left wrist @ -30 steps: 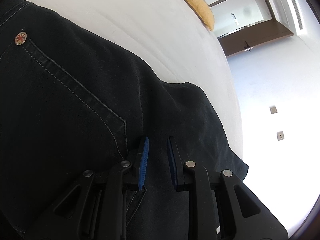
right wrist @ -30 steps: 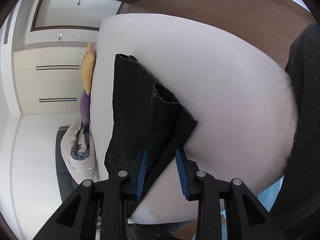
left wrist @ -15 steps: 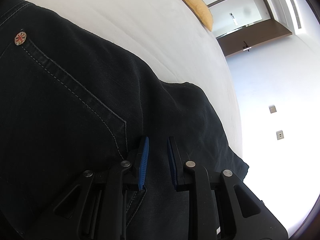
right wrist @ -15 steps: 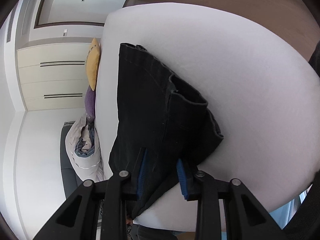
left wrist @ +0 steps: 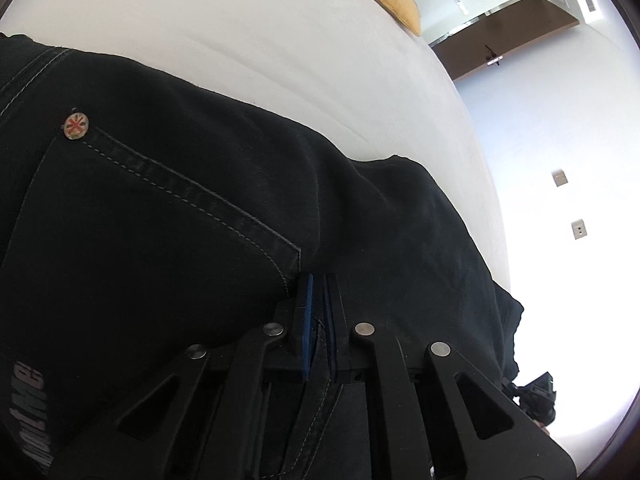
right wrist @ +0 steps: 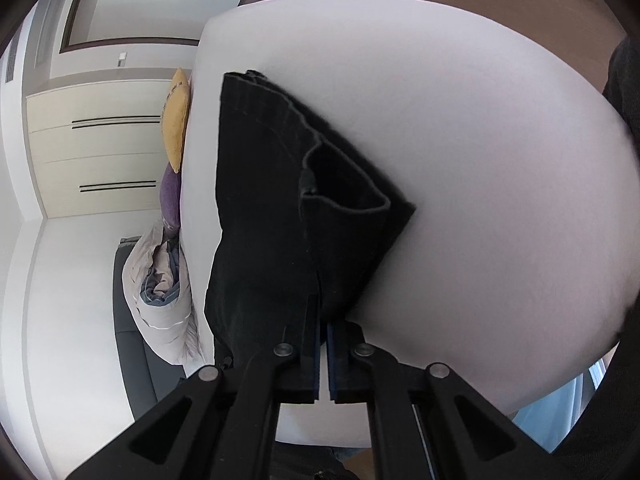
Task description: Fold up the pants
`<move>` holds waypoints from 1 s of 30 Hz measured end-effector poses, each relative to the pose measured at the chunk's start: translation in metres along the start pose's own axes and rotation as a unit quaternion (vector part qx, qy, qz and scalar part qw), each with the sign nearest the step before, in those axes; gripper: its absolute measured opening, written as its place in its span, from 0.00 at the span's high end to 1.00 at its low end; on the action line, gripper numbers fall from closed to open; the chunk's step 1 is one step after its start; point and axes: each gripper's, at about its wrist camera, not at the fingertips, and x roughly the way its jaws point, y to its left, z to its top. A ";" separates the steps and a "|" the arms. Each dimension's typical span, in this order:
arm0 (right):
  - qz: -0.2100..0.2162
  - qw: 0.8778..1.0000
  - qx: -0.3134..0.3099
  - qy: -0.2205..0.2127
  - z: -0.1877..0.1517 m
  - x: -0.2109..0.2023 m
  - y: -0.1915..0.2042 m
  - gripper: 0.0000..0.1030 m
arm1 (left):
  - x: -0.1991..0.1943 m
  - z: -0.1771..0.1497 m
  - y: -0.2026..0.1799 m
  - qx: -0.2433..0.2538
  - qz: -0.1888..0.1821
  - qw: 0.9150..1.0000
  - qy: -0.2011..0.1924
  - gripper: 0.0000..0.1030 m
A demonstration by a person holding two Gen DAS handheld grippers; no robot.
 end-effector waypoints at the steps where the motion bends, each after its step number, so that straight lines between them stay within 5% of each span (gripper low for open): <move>1: 0.004 1.000 -0.001 -0.001 0.002 0.000 -0.003 0.98 | 0.000 0.000 0.000 0.003 0.001 1.000 0.001 0.92; 7: -0.007 1.000 -0.016 -0.024 0.010 -0.013 -0.001 1.00 | -0.002 0.004 0.001 0.011 -0.001 1.000 0.013 0.92; 11: 0.008 1.000 0.011 0.005 0.008 -0.016 -0.011 0.99 | -0.008 0.006 0.001 0.022 0.008 1.000 0.019 0.92; 16: -0.065 0.997 -0.029 -0.019 0.001 -0.056 0.006 0.89 | -0.039 0.001 -0.018 0.058 0.077 0.995 -0.001 0.92; 20: -0.057 0.992 -0.092 -0.059 0.008 -0.070 0.038 0.89 | -0.052 -0.014 -0.061 0.072 0.012 0.997 -0.029 0.92; 26: -0.013 0.985 -0.174 0.009 0.010 0.004 0.089 0.89 | 0.008 -0.053 -0.154 0.123 -0.111 0.986 0.031 0.92; 30: -0.081 0.978 -0.191 0.028 0.020 0.047 0.080 0.93 | 0.061 -0.078 -0.172 0.162 -0.072 0.979 0.098 0.92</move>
